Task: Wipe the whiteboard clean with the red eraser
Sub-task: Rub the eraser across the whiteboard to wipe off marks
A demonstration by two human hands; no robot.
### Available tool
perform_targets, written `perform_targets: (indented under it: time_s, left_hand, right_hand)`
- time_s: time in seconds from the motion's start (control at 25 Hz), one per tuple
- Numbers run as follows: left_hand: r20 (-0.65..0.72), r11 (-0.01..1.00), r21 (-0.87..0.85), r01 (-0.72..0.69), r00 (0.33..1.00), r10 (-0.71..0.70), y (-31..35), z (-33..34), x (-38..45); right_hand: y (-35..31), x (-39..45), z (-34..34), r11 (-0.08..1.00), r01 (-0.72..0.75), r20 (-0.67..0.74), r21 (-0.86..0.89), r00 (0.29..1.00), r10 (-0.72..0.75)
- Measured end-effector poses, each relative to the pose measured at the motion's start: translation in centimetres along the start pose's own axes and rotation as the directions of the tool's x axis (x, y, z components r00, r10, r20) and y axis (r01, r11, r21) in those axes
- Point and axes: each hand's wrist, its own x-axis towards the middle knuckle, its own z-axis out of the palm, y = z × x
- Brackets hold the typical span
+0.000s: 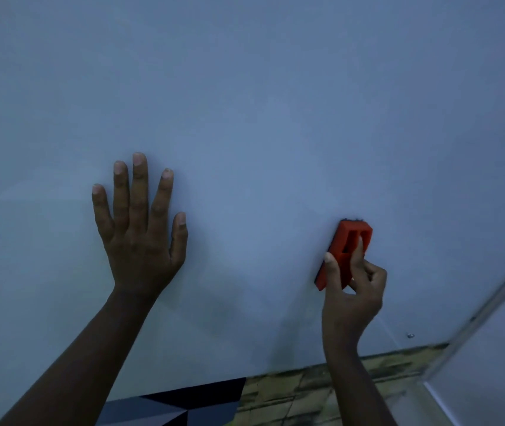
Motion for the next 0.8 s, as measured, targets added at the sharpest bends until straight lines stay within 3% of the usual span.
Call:
perform_targets:
  time_s: [0.12, 0.24, 0.32, 0.48, 0.72, 0.8]
  left_hand:
    - [0.004, 1.0, 0.008, 0.004, 1.0, -0.005, 0.1, 0.1, -0.9]
    - [0.011, 1.0, 0.013, -0.003, 1.0, 0.003, 0.2, 0.2, -1.5]
    - [0.015, 1.0, 0.015, -0.003, 1.0, 0.002, 0.2, 0.3, -2.0]
    - [0.025, 1.0, 0.009, -0.005, 1.0, 0.005, 0.2, 0.4, -2.7]
    - [0.043, 1.0, 0.005, -0.017, 0.999, 0.017, 0.1, 0.4, -4.1]
    - [0.047, 1.0, 0.0, -0.024, 0.999, 0.024, 0.0, 0.4, -4.6]
  right_hand:
    - [0.6, -1.7, 0.2, 0.998, -0.06, 0.003, 0.015, 0.998, 0.06]
    - [0.3, -4.6, 1.1, 1.0, -0.011, 0.092, 0.015, 0.996, 0.01]
    - [0.3, -7.4, 1.8, 0.995, 0.1, 0.209, -0.028, 0.973, -0.092]
    - [1.7, -12.4, 3.2, 0.906, 0.393, 0.404, -0.156, 0.863, -0.304]
    - [4.6, -15.3, 2.4, 0.715, 0.665, 0.528, -0.217, 0.696, -0.487]
    - [4.7, -14.0, 2.1, 0.727, 0.654, 0.517, -0.21, 0.705, -0.485]
